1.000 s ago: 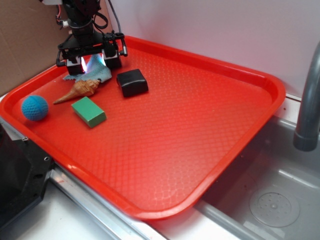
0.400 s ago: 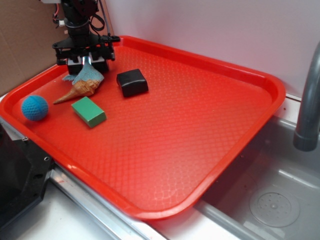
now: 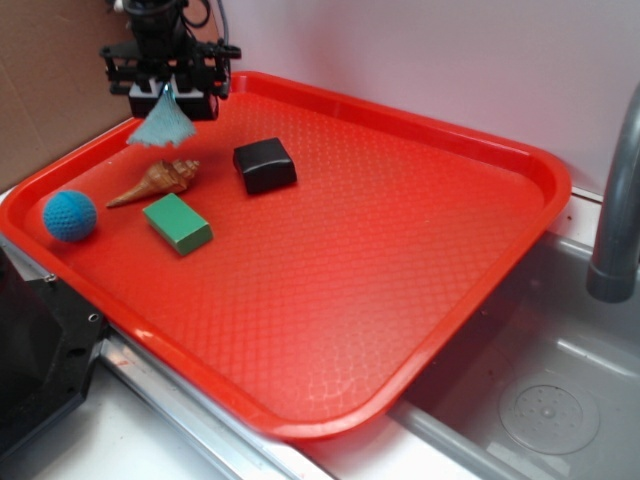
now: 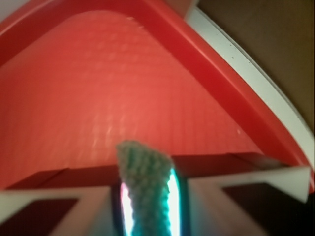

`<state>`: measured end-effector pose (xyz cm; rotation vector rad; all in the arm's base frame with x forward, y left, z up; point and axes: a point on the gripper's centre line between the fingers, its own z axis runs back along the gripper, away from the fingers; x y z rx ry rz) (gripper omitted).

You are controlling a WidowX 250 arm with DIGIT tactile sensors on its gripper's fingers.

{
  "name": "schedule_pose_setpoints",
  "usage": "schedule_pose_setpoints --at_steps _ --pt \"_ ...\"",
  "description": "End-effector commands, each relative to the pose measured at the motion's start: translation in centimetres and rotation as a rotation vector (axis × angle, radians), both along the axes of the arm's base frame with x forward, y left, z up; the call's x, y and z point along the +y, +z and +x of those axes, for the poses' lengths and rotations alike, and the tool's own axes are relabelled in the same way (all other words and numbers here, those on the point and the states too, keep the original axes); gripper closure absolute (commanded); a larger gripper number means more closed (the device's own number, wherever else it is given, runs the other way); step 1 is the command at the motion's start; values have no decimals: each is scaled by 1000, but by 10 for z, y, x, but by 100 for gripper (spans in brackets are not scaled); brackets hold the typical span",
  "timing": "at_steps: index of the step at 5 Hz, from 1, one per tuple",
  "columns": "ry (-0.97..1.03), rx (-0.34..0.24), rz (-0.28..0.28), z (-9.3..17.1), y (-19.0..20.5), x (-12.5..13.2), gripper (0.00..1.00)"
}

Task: Grab the blue cloth.

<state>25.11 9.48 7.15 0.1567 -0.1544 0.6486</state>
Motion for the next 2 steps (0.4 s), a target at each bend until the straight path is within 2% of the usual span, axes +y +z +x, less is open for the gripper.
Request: schedule_pose_setpoints --at_steps 1,2 --pt "-408 -46 -98 -28 86 -68 100" --pt "-568 -8 -149 -56 111 -96 100"
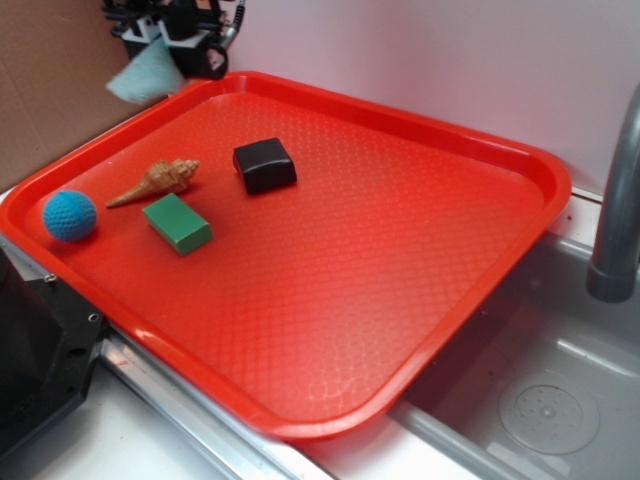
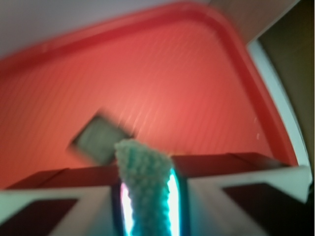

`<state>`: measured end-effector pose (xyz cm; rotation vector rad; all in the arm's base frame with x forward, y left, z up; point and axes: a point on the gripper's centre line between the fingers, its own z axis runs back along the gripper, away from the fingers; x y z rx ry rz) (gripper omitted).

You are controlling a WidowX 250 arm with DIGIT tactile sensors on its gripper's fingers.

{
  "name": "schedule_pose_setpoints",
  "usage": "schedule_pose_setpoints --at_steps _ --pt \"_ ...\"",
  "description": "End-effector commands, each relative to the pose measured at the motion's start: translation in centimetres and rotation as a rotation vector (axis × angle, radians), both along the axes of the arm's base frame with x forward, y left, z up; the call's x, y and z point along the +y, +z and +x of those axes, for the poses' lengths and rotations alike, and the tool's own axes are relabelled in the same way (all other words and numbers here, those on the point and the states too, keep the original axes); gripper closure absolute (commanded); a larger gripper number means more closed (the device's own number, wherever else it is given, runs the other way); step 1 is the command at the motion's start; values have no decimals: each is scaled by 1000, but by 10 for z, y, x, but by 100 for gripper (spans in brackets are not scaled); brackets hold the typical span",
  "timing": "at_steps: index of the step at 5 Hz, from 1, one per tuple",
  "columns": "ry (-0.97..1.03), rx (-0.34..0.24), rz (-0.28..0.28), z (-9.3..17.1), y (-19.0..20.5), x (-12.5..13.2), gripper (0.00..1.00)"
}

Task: Grab the blue cloth.

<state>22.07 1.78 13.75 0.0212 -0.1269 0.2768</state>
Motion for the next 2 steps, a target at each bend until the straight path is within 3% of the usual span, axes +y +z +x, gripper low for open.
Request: schedule_pose_setpoints --at_steps 1,2 --pt "-260 0 -72 -46 58 -34 100" --pt "-270 18 -44 -58 61 -40 100"
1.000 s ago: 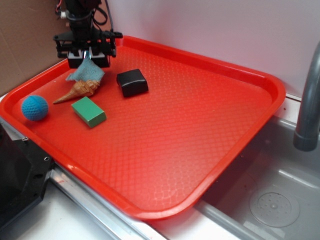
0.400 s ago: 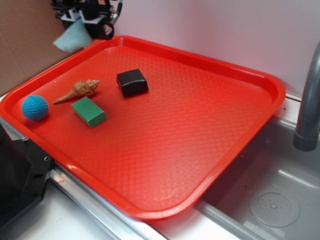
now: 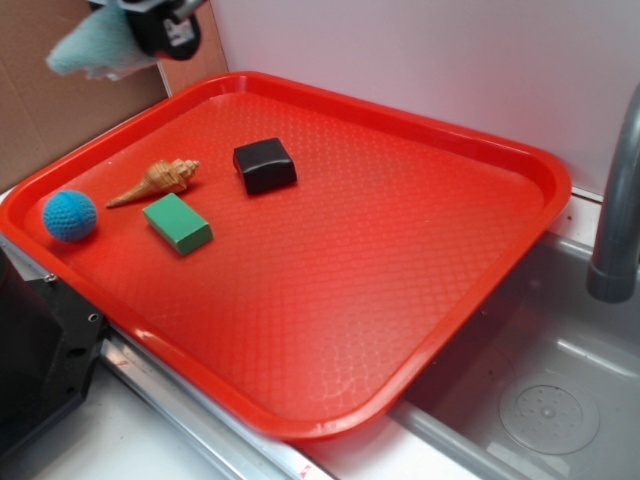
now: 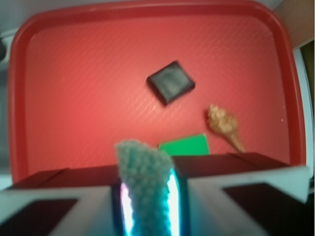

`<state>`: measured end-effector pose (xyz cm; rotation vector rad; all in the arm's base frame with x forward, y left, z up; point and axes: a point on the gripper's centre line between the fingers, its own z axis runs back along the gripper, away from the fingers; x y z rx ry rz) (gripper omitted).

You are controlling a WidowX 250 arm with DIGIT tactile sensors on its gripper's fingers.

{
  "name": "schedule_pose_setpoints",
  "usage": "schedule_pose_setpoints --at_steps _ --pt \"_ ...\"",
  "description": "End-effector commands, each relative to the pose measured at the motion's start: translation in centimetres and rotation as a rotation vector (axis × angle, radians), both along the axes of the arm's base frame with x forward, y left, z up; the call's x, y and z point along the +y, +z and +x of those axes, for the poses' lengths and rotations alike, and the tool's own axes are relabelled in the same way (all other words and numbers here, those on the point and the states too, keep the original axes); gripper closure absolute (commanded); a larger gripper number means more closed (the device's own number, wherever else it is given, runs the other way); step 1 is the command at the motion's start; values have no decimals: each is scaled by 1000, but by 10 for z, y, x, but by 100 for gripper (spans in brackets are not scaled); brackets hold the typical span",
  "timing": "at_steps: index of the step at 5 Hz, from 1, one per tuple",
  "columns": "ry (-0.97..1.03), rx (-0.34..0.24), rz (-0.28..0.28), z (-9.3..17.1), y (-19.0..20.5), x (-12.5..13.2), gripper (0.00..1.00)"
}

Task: Grab the blue cloth.

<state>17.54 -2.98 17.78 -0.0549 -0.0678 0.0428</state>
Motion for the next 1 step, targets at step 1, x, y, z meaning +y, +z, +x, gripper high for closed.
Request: schedule_pose_setpoints --at_steps 1 --pt "27 -11 3 -10 16 12 100"
